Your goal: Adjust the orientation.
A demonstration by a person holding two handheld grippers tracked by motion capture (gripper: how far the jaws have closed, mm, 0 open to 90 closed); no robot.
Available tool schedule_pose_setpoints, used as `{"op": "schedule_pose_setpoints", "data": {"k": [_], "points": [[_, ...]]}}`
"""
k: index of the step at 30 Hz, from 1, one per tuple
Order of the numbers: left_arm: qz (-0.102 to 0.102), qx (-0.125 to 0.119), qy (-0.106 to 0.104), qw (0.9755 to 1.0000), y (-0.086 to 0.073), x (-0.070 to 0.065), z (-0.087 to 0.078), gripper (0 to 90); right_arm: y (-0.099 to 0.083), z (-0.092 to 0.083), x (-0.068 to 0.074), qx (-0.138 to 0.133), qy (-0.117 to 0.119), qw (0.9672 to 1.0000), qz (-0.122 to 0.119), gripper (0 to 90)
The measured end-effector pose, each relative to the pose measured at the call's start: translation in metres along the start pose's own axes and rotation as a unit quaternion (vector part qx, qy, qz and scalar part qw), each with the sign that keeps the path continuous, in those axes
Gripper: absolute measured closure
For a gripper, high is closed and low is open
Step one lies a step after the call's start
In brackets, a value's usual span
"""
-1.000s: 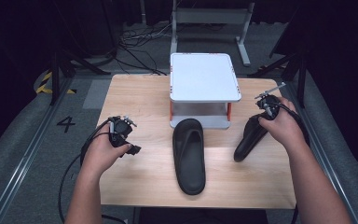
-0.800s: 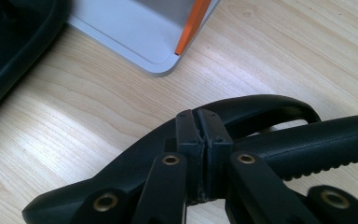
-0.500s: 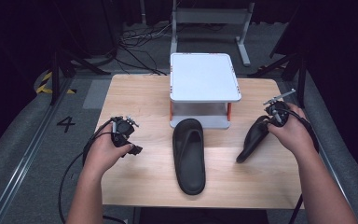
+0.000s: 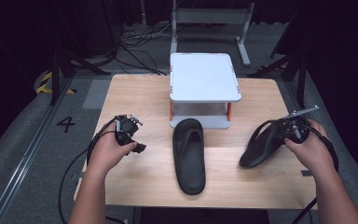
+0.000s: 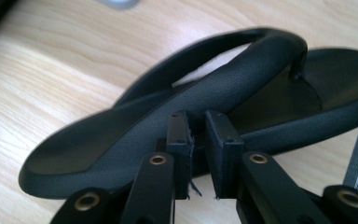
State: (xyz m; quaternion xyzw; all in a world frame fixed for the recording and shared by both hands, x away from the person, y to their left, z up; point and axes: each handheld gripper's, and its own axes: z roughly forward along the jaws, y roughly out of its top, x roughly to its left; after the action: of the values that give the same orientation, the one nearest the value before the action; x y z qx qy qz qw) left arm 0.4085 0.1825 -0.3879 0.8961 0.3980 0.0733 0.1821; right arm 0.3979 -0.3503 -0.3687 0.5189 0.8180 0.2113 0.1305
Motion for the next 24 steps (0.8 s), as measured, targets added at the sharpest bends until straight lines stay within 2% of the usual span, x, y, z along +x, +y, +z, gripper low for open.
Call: {"op": "schedule_pose_setpoints", "data": {"k": [7, 12, 13, 15, 16, 17, 18, 21, 24], "points": [[0.000, 0.001, -0.002, 1.0000, -0.001, 0.000, 0.001, 29.5, -0.014, 0.004, -0.007, 0.010, 0.004, 0.9998, 0.014, 78.1], [0.001, 0.005, -0.004, 1.0000, -0.002, 0.000, 0.002, 29.4, -0.027, 0.013, -0.015, 0.017, 0.008, 0.9995, 0.026, 74.0], [0.001, 0.005, -0.004, 1.0000, -0.002, 0.000, 0.002, 29.4, -0.028, 0.014, -0.016, 0.012, 0.009, 0.9995, 0.029, 71.5], [0.000, 0.005, -0.004, 1.0000, -0.002, 0.000, 0.002, 29.5, -0.028, 0.013, -0.018, -0.007, 0.010, 0.9990, 0.044, 57.9], [-0.001, 0.005, -0.004, 1.0000, -0.002, 0.000, 0.002, 29.5, -0.028, 0.013, -0.018, -0.007, 0.010, 0.9990, 0.044, 57.9], [-0.001, 0.006, -0.003, 1.0000, -0.002, 0.000, 0.003, 29.4, -0.027, 0.014, -0.020, -0.029, 0.010, 0.9979, 0.058, 46.6], [-0.002, 0.008, -0.003, 1.0000, -0.002, 0.000, 0.003, 29.5, -0.025, 0.014, -0.022, -0.048, 0.013, 0.9964, 0.069, 39.7], [0.000, 0.008, -0.005, 1.0000, -0.001, -0.001, 0.004, 29.5, -0.018, 0.017, -0.028, -0.050, -0.005, 0.9964, 0.068, 37.9], [0.000, 0.010, -0.005, 0.9999, -0.001, -0.001, 0.005, 29.4, -0.012, 0.026, -0.035, -0.032, -0.025, 0.9964, 0.074, 35.3]]}}
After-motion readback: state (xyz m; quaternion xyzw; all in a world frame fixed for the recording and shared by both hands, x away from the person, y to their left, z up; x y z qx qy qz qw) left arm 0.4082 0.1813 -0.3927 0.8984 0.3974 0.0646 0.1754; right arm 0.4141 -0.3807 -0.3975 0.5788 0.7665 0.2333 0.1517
